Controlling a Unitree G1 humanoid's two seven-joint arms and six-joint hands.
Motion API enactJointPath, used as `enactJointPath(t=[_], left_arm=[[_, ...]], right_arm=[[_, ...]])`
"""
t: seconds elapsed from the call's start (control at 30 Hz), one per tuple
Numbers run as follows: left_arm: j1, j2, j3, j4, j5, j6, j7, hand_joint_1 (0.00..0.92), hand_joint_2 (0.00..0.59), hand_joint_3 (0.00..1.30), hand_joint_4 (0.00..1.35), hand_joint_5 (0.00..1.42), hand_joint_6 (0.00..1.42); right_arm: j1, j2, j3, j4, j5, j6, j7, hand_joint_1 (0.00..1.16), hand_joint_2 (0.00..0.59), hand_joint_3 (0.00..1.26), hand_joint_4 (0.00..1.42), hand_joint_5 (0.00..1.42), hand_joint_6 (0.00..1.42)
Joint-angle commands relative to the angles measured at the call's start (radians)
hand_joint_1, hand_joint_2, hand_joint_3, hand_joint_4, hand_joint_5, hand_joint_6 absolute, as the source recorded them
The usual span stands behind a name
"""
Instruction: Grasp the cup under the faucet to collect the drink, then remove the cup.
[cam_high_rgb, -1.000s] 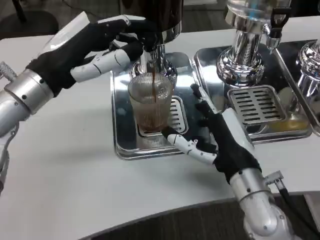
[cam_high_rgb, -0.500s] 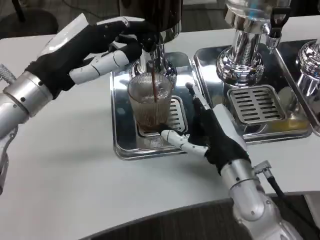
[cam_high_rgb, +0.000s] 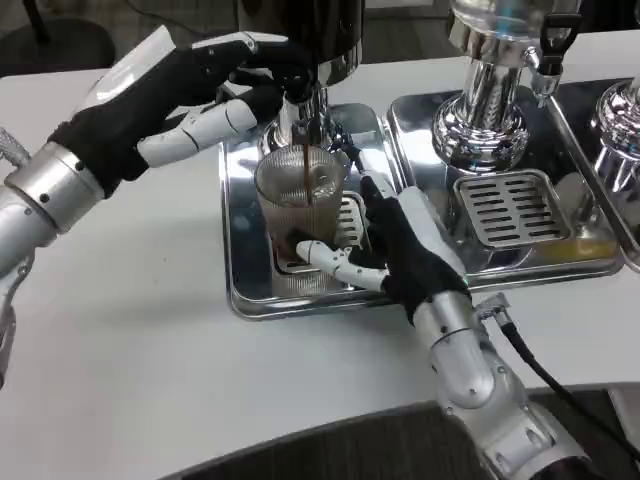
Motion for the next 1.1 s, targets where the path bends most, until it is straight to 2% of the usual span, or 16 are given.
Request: enactJointPath(t=[0.03, 0.17, 0.47, 1.1], left_arm=[[0.017, 0.015, 0.009, -0.013, -0.004, 0.003, -0.021, 0.024, 0.093, 0.29, 0.28, 0.33, 0.58], [0.017, 0.016, 0.011, -0.016, -0.004, 0.005, -0.021, 0.024, 0.093, 0.29, 0.28, 0.33, 0.58], [0.024, 0.014, 0.012, -0.036, -0.006, 0.015, -0.02, 0.014, 0.095, 0.29, 0.28, 0.33, 0.58], [0.033, 0.017, 0.028, -0.055, -0.011, 0.032, -0.033, 0.011, 0.095, 0.29, 0.28, 0.33, 0.58]], right_arm=[[-0.036, 0.007, -0.007, 0.055, 0.002, -0.013, -0.027, 0.58, 0.185, 0.0, 0.0, 0.0, 0.15], [-0.061, 0.013, -0.001, 0.091, -0.007, -0.011, -0.047, 0.58, 0.185, 0.0, 0.0, 0.0, 0.15], [-0.101, 0.024, -0.011, 0.166, 0.025, -0.056, -0.035, 0.59, 0.188, 0.0, 0.0, 0.0, 0.14], [-0.164, 0.059, -0.014, 0.274, 0.028, -0.065, -0.07, 0.57, 0.19, 0.0, 0.0, 0.0, 0.13]])
